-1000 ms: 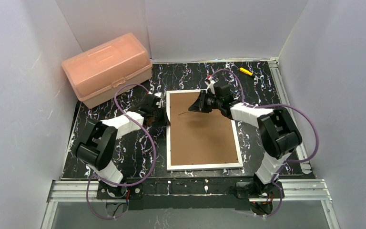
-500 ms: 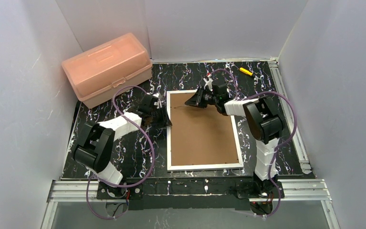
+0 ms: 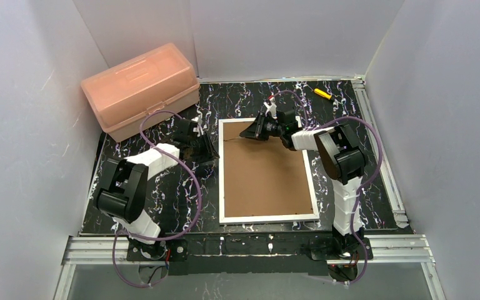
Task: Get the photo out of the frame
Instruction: Adjust the photo frame at the center of the board, then release the photo frame item from the photo frame, then adjust the screwdriver.
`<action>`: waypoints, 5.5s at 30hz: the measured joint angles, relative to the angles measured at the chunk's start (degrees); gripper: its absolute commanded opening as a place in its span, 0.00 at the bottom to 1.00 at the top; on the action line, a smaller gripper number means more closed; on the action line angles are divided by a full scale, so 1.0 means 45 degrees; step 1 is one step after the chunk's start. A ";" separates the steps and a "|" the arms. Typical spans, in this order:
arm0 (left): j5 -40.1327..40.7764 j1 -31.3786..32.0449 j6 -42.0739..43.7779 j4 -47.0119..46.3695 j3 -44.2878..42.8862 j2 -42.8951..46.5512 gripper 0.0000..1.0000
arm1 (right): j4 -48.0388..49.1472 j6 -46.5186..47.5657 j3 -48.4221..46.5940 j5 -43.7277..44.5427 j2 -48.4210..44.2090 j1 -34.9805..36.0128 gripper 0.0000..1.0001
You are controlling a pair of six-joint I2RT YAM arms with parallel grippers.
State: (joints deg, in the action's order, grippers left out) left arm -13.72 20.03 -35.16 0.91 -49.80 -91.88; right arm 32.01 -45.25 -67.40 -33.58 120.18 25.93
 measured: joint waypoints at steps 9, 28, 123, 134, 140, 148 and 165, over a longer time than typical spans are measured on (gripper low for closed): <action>-0.0491 -0.0097 0.0170 -0.0005 -0.0622 -0.0743 0.31 | 0.0296 -0.0155 -0.0267 -0.0398 0.0413 -0.0087 0.01; -0.0126 -0.0860 -0.0335 -0.0170 -0.1972 -0.1787 0.27 | 0.0262 -0.0141 -0.0680 -0.0680 0.0733 -0.0097 0.01; -0.1433 -0.1229 -0.0806 -0.0835 -0.3570 -0.3939 0.04 | -0.5945 0.4027 -0.4653 0.8398 -0.0622 0.3798 0.01; -0.1540 -0.0821 -0.0418 0.0141 -0.1753 -0.1219 0.36 | -0.5134 0.3332 -0.0923 0.6135 -0.4206 0.2535 0.01; -0.2191 -0.0345 -0.0102 -0.0452 -0.0481 0.1574 0.46 | -0.5095 0.3143 -0.0078 0.5013 -0.5391 0.2327 0.01; -0.2089 0.1991 0.1603 -0.1695 -0.0078 0.2516 0.44 | -0.5124 0.2783 0.0316 0.4172 -0.6751 0.2375 0.01; -0.2511 0.2953 0.5707 -0.3847 0.1821 0.3614 0.00 | -0.6722 0.2798 0.0253 0.2584 -0.7266 0.2395 0.45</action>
State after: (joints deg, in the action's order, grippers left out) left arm -25.02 33.32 -9.47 -16.40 -41.60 -75.61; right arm 1.76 -32.67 -66.26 -21.96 87.48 36.71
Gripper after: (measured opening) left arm 0.052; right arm 0.219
